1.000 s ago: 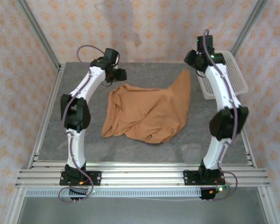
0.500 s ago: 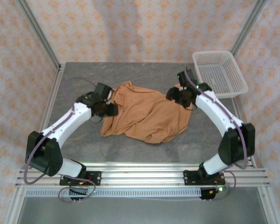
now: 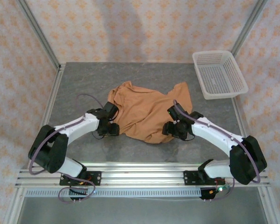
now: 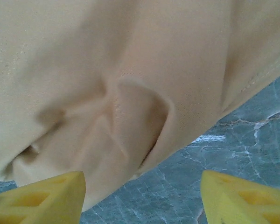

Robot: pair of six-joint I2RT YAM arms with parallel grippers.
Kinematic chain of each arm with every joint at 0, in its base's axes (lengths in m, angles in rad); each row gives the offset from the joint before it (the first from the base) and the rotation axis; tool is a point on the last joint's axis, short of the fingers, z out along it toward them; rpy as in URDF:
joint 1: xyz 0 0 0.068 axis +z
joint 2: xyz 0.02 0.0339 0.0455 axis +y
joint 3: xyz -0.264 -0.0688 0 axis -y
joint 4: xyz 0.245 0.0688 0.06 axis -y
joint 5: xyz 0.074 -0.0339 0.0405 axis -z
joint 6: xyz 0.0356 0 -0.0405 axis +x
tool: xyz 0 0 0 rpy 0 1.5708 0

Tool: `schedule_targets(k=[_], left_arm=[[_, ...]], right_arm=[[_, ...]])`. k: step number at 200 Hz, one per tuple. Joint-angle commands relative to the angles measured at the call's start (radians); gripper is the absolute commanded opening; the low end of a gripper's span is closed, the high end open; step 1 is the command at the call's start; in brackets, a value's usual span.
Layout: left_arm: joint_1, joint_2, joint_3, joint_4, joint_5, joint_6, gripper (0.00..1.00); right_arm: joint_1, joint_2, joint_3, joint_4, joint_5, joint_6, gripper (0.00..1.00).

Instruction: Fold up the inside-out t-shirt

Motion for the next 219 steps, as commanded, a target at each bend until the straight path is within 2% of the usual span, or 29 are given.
schedule_targets(k=[1, 12, 22, 32, 44, 50, 79, 111, 137, 160, 188, 194, 202, 209, 219], left_arm=[[0.012, 0.056, 0.033, 0.053, -0.056, -0.002, 0.41], [0.022, 0.08, 0.054, 0.057, -0.063, 0.004, 0.27], [0.041, 0.098, 0.063, 0.068, -0.06, 0.009, 0.12], [0.083, 0.112, 0.063, 0.088, -0.023, 0.011, 0.0], [0.155, 0.115, 0.05, 0.112, 0.045, 0.006, 0.0], [0.193, 0.105, 0.041, 0.125, 0.077, 0.002, 0.0], [0.342, -0.011, 0.005, 0.159, 0.151, -0.033, 0.0], [0.437, -0.095, -0.014, 0.165, 0.195, -0.058, 0.0], [0.457, -0.077, 0.002, 0.173, 0.202, -0.069, 0.0], [0.454, -0.016, 0.062, 0.196, 0.241, -0.089, 0.0], [0.43, 0.042, 0.164, 0.184, 0.147, -0.082, 0.0], [0.422, 0.045, 0.187, 0.176, 0.117, -0.076, 0.12], [0.399, 0.035, 0.215, 0.16, 0.061, -0.066, 0.24], [0.365, 0.015, 0.232, 0.156, 0.001, -0.05, 0.35], [0.299, -0.026, 0.246, 0.16, -0.089, -0.03, 0.55]], right_arm=[[0.004, 0.023, -0.029, 0.108, -0.006, 0.055, 0.66], [0.003, 0.069, -0.031, 0.156, 0.007, 0.061, 0.64], [-0.004, 0.115, -0.023, 0.187, 0.024, 0.061, 0.57], [-0.022, 0.16, -0.005, 0.205, 0.037, 0.047, 0.36], [-0.058, 0.199, 0.027, 0.198, 0.065, 0.019, 0.09], [-0.081, 0.211, 0.044, 0.187, 0.074, 0.001, 0.0], [-0.208, 0.238, 0.139, 0.084, 0.126, -0.108, 0.0], [-0.293, 0.296, 0.26, -0.021, 0.189, -0.192, 0.0], [-0.311, 0.362, 0.36, -0.038, 0.177, -0.218, 0.0], [-0.31, 0.419, 0.459, -0.058, 0.072, -0.229, 0.0], [-0.31, 0.47, 0.55, -0.055, -0.038, -0.228, 0.0], [-0.31, 0.485, 0.57, -0.056, -0.051, -0.226, 0.0], [-0.311, 0.506, 0.602, -0.056, -0.072, -0.222, 0.0], [-0.313, 0.521, 0.626, -0.065, -0.082, -0.217, 0.12], [-0.314, 0.529, 0.648, -0.078, -0.072, -0.217, 0.34]])
